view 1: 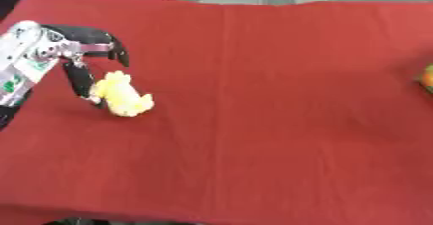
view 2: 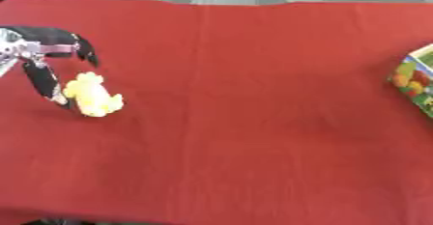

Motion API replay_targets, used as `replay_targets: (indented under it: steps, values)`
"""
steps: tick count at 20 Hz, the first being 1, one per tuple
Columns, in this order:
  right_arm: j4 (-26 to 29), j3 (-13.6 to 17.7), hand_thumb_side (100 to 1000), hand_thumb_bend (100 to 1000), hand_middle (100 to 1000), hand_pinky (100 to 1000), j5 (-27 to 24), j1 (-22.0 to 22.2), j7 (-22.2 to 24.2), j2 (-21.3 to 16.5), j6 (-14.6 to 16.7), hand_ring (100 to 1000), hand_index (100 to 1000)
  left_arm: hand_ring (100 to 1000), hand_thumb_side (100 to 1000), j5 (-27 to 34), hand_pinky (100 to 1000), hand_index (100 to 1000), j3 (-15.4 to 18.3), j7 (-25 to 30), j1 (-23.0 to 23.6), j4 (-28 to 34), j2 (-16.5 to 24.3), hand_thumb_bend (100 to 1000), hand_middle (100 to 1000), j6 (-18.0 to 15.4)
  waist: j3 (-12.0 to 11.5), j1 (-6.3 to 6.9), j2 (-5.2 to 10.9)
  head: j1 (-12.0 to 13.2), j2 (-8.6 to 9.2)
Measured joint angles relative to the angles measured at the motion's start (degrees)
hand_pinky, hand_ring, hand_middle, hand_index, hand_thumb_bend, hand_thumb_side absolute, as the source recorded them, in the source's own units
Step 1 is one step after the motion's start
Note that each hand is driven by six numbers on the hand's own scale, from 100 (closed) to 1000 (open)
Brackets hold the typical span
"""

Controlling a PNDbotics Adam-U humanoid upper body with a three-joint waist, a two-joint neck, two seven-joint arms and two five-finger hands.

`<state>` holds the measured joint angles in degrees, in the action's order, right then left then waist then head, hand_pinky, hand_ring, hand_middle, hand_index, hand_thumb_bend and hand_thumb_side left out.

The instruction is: Pick up the objects with one hand, pass them to the other hand, and then place them into the box on the other side of the table.

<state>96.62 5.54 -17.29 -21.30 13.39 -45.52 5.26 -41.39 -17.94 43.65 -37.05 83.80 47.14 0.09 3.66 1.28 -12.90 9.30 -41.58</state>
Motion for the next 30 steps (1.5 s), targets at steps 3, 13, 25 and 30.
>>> replay_targets:
  steps: [3,13,25,30]
  values:
    - [-0.15,-0.01,504,100,775,992,0.36,0.0,0.18,0.22,-0.08,1000,925,799,100,-0.63,806,801,-0.37,-0.56,-0.36,-1.7,-0.87,730,757,-0.72,0.07,-0.09,-0.2,0.19,0.15]
    - [-0.44,-0.32,518,100,775,992,0.92,0.09,0.86,0.57,-0.03,1000,925,789,100,-0.65,798,757,-1.02,-2.64,-1.3,-5.95,-3.3,620,732,-2.89,0.08,-0.11,-0.31,0.41,0.19]
    - [-0.59,-0.32,524,100,775,991,0.92,0.1,1.02,0.92,0.05,1000,925,724,100,-0.71,742,551,-1.69,-1.03,-1.28,-6.8,-3.85,242,635,-2.19,0.02,-0.11,-0.32,0.75,0.18]
    - [-0.61,-0.32,515,100,775,991,0.91,0.15,1.03,0.92,0.11,1000,925,685,100,0.27,726,523,-1.05,-1.17,-0.86,-2.15,-2.49,194,592,-0.45,-0.2,-0.11,-0.31,0.92,0.17]
